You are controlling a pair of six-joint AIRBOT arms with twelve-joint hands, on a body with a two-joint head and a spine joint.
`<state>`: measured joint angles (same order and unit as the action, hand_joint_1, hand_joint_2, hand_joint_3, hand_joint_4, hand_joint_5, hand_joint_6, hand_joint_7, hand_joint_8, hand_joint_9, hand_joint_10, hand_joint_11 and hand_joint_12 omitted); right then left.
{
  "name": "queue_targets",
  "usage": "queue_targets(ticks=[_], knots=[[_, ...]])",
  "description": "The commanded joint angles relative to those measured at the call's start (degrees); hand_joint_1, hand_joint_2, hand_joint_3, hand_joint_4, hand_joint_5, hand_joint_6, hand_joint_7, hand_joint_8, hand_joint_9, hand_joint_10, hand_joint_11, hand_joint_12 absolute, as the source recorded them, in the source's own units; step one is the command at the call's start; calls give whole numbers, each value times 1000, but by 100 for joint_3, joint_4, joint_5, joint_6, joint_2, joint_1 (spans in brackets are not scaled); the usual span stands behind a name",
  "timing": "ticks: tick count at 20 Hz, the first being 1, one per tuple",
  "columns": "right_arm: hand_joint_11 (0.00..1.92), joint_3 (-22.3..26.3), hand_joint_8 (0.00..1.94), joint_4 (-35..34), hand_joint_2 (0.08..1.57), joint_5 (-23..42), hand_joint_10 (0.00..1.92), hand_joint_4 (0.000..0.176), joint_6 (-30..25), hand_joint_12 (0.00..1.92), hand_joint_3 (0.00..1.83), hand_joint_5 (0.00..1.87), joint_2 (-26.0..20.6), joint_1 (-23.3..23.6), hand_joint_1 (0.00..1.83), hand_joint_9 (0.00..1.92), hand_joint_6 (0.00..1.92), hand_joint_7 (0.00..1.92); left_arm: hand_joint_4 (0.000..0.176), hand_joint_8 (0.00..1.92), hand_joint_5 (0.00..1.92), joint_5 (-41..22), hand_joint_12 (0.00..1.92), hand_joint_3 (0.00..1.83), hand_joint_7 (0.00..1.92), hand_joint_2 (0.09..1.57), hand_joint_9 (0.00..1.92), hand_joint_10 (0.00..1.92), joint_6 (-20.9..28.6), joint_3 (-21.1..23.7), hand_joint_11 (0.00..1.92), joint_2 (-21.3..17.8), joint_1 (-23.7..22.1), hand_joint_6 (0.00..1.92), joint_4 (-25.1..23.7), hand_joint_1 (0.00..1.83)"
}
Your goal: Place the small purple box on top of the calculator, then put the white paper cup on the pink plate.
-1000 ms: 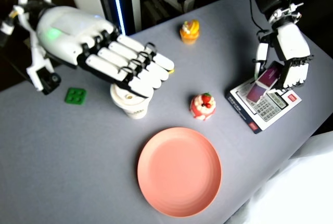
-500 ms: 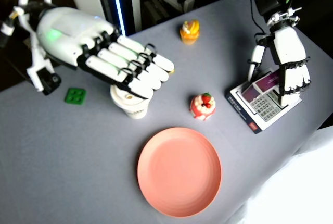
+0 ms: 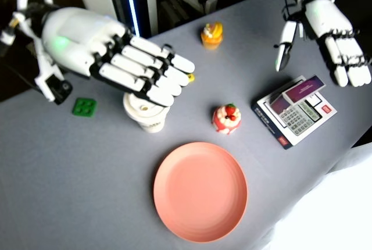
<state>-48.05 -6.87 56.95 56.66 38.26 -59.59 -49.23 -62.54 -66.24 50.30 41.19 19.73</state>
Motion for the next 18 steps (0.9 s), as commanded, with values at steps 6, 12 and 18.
queue_targets(ticks=[6,12,18], knots=[[0,-188,0,75,937,46,0,0,-140,310,0,0,267,37,535,0,0,0,121,0,5,-1578,0,42,0,1156,0,0,69,364,0,-267,211,2,-375,637],[0,-493,0,-68,885,-380,0,72,-201,119,0,0,609,124,554,0,0,0,141,0,8,-1704,26,22,0,1174,0,0,134,399,29,-271,284,2,-408,615],[29,-720,0,-185,923,-732,0,16,-202,19,3,0,851,226,713,0,0,0,117,0,21,-1730,0,17,0,1182,0,0,173,405,0,-271,320,6,-409,630]])
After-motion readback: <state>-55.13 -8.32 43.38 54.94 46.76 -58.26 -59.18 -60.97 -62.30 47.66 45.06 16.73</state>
